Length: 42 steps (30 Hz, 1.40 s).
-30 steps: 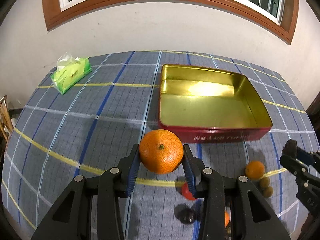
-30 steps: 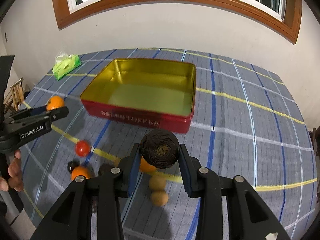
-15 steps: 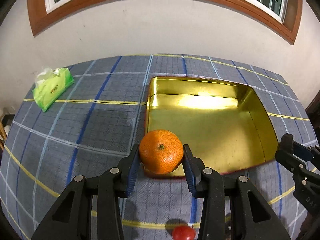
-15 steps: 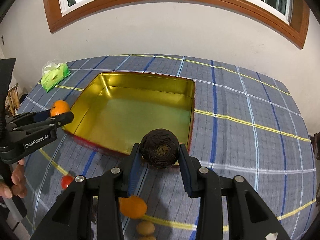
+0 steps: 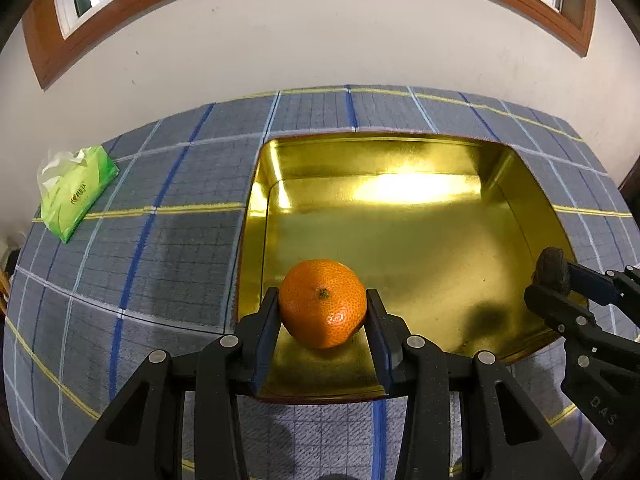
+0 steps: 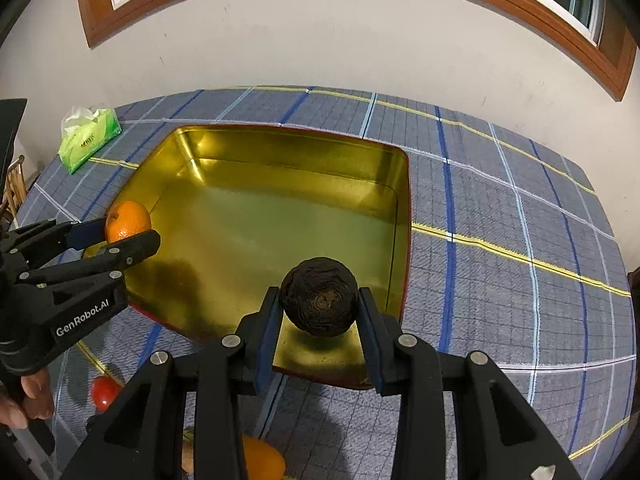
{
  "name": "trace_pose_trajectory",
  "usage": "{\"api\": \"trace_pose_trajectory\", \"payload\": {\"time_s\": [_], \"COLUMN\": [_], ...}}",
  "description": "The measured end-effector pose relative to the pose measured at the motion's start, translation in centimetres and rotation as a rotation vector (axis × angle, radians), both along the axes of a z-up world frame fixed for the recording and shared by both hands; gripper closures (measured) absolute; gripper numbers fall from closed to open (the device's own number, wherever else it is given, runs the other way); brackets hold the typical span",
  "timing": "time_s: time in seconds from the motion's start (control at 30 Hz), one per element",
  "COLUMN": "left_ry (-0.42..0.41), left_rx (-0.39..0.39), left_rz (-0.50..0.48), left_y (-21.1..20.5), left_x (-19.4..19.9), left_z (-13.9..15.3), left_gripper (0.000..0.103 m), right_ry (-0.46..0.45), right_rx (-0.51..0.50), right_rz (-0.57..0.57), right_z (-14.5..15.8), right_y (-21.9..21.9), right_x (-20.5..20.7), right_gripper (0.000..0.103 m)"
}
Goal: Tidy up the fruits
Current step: 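Carry the mandarin in the left gripper and the brown fruit in the right gripper to the tin, then open the left gripper releasing the mandarin while the right gripper drops the brown fruit into the tin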
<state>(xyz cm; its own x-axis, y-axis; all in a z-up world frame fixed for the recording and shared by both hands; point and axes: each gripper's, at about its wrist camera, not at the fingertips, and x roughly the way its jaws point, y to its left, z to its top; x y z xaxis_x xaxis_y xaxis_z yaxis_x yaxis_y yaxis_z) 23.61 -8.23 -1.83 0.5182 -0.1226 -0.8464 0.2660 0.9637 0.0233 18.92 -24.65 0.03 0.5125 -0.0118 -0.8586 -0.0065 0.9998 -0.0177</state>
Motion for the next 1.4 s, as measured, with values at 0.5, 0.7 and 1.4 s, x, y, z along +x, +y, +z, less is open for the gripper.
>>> {"api": "trace_pose_trajectory", "payload": {"time_s": [0.5,0.7,1.4], "left_ry": [0.026,0.026,0.022], "left_rx": [0.016,0.016,0.009], "left_rz": [0.012,0.015,0.01], "left_y": [-0.2,0.0,-0.1], "left_x": [-0.2,-0.7,-0.8], "left_z": [-1.0,-0.9,-1.0], "left_gripper": [0.061,0.061,0.055], "right_ry": [0.021,0.02,0.026], "right_rx": [-0.015,-0.008,0.014], "right_rz": [-0.008,-0.008,-0.009], "right_z": [-0.9,-0.9,-0.9], "right_y": [0.0,0.1,0.1], "right_x": [0.1,-0.4,-0.9], "right_gripper": [0.069,0.069,0.067]}}
